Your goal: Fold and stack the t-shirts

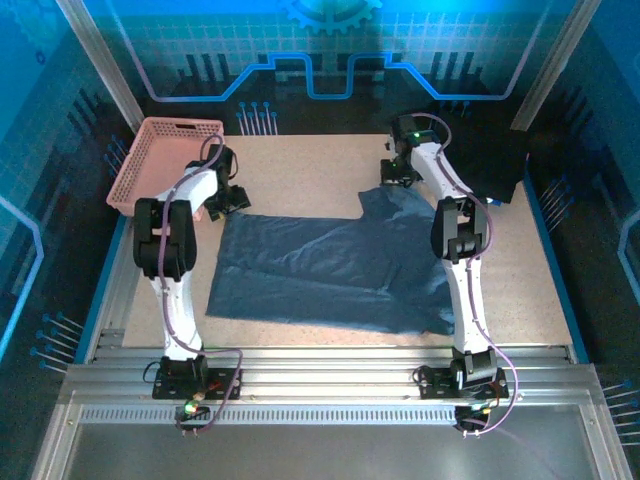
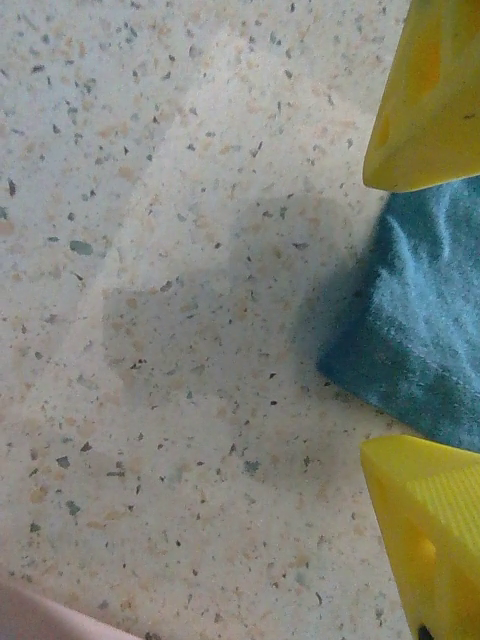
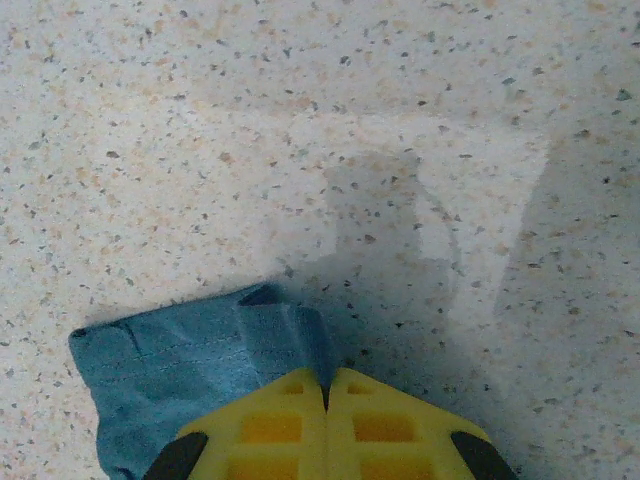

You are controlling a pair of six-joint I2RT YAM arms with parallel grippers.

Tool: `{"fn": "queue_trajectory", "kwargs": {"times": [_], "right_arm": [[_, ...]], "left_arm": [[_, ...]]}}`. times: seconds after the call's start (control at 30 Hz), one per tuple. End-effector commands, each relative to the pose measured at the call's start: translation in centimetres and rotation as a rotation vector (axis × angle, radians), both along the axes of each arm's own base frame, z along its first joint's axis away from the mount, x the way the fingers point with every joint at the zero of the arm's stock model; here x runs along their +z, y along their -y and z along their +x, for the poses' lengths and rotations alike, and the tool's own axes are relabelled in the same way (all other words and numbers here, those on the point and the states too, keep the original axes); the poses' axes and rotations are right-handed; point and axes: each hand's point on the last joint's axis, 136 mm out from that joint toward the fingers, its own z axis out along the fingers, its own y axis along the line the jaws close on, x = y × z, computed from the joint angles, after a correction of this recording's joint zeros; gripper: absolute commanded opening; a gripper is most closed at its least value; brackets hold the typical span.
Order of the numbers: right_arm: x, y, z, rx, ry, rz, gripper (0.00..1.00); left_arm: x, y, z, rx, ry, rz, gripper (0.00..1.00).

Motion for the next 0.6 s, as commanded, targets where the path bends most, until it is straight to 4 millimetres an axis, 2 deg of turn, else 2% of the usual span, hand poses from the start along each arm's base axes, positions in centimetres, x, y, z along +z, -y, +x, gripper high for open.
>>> {"fn": "queue_trajectory", "kwargs": {"times": [0.0,0.13,0.2,0.3,0.47,0.57], "right_arm": [[2.8,-0.3,-0.3,0.0,0.036,0.004,0.02],[2.9,-0.2,-0.5,-0.003,0.034,-0.001,0.02],[3.1,-0.1,-0.6,-0.003,0.036,-0.007,0.02],[3.4,0.2,-0.5,-0.008,0.042,-0.023,0.02],[4.6,0.9,-0.3,-0.022,0.068,-0.036,0.02],[5.3,1.6,-0.2,-0.03,0.083,-0.049,0.01]], "left_arm": [[-0.5,-0.4,0.5,-0.006,-0.02,0.01,0.63],[-1.4,-0.4,0.0,0.003,-0.076,0.009,0.59],[-1.8,-0.4,-0.2,0.002,-0.085,0.006,0.54],[-2.0,-0.1,-0.4,-0.003,-0.096,-0.008,0.37],[-0.9,-0.1,-0.4,-0.015,-0.082,-0.015,0.07],[0.0,-0.3,-0.5,-0.019,-0.071,-0.02,0.0]]}}
